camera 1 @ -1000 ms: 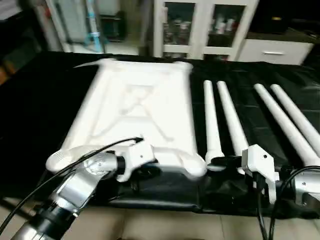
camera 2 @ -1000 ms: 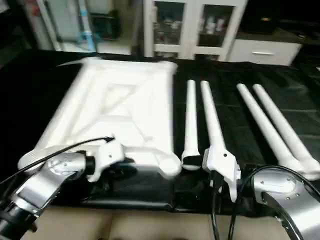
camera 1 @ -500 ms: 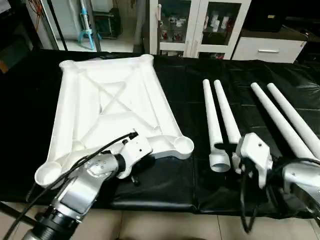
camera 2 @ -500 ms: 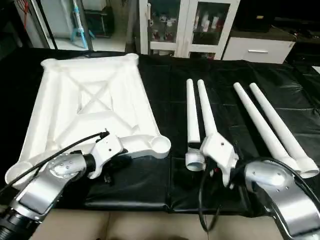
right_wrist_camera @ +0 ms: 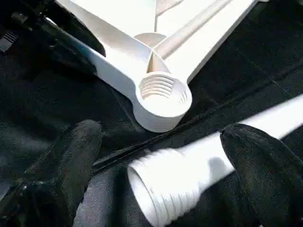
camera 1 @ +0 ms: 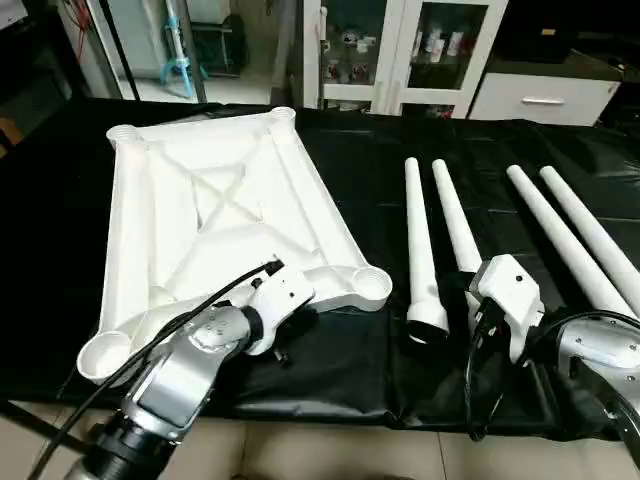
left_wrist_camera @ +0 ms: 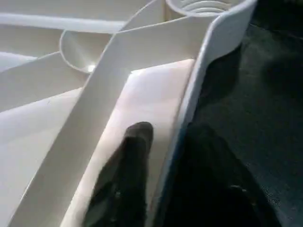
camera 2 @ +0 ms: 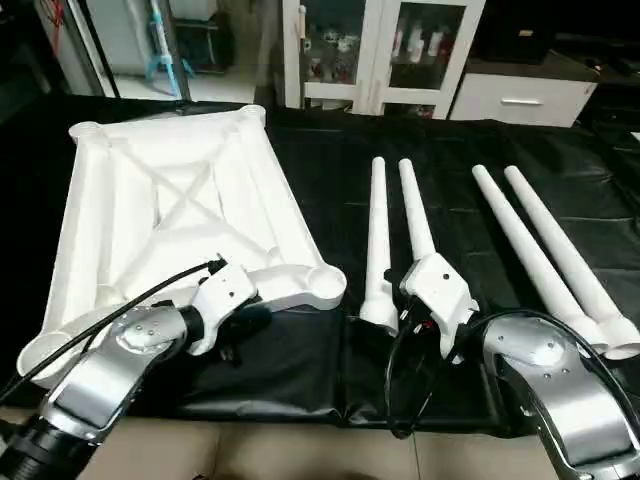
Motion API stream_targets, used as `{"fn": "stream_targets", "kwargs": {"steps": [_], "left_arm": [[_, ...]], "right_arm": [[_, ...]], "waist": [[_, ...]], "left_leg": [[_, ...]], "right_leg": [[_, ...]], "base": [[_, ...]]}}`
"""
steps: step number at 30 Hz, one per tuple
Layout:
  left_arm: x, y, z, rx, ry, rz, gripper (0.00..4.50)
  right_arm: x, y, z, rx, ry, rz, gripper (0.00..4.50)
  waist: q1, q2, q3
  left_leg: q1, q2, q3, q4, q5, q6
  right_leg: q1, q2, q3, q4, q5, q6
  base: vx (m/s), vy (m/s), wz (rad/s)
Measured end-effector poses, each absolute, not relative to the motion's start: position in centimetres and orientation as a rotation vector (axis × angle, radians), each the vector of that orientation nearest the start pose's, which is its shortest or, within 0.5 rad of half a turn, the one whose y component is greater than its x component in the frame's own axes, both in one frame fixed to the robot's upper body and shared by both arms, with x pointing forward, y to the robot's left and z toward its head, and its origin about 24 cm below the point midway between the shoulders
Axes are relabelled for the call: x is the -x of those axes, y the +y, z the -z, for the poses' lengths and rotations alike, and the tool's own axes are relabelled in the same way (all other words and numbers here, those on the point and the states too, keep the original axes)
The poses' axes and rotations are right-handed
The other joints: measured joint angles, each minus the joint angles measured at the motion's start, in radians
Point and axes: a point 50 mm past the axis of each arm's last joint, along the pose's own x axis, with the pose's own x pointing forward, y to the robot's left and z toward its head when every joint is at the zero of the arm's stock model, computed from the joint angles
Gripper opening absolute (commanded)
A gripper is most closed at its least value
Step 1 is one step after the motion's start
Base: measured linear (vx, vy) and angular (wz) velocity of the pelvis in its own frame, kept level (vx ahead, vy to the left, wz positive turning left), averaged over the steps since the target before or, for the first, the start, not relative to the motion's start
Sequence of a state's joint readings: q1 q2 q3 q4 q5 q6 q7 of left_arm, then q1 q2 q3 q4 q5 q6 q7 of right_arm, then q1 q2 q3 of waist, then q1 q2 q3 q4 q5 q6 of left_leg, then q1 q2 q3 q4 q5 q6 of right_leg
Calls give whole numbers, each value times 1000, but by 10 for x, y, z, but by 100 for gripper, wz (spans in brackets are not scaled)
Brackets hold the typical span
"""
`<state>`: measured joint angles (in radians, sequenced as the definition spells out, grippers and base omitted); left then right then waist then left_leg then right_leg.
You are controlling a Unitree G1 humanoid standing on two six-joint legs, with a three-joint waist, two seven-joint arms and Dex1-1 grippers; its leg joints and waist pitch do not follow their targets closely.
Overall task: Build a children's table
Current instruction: Move to table, then pick table leg
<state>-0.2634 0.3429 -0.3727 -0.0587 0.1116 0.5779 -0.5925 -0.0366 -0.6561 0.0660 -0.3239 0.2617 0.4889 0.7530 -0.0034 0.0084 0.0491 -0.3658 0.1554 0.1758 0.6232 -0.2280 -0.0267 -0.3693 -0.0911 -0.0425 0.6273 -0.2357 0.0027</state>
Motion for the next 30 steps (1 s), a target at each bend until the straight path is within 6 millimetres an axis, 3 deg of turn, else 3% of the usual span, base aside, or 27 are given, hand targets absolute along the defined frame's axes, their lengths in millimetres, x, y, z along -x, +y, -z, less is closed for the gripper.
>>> {"fn": "stream_targets", "kwargs": {"steps": [7,11,13,19,24,30], "left_arm": [[-270,112,-46,-449,452,801,216],[-271,111,-60,-394,400,798,235],[-273,110,-69,-370,357,796,265],[-276,111,-103,-260,151,794,265],[-264,116,-105,-245,123,856,265],[-244,107,-111,-268,118,1031,265]], "right_arm": [[-238,-196,-90,320,361,-778,450],[-244,-199,-95,291,370,-728,450],[-249,-199,-99,268,360,-685,450],[-272,-195,-105,127,390,-503,450],[-292,-190,-102,105,485,-383,450],[-311,-179,-96,129,596,-332,450]], "waist": [[8,1,1],[8,1,1],[8,1,1],[7,3,1],[7,3,2],[11,3,2]], "left_leg": [[0,0,0,0,0,0],[0,0,0,0,0,0],[0,0,0,0,0,0],[-1,0,0,0,1,-1],[-3,0,0,0,2,-1],[-2,0,0,-1,2,-5]], "right_leg": [[0,0,0,0,0,0],[0,0,0,0,0,0],[0,0,0,0,0,0],[-2,0,0,0,1,-1],[-4,0,0,1,1,0],[-5,1,0,3,1,0]], "base": [[0,0,0],[0,0,0],[0,0,0],[0,0,0],[0,0,0],[0,0,0]]}}
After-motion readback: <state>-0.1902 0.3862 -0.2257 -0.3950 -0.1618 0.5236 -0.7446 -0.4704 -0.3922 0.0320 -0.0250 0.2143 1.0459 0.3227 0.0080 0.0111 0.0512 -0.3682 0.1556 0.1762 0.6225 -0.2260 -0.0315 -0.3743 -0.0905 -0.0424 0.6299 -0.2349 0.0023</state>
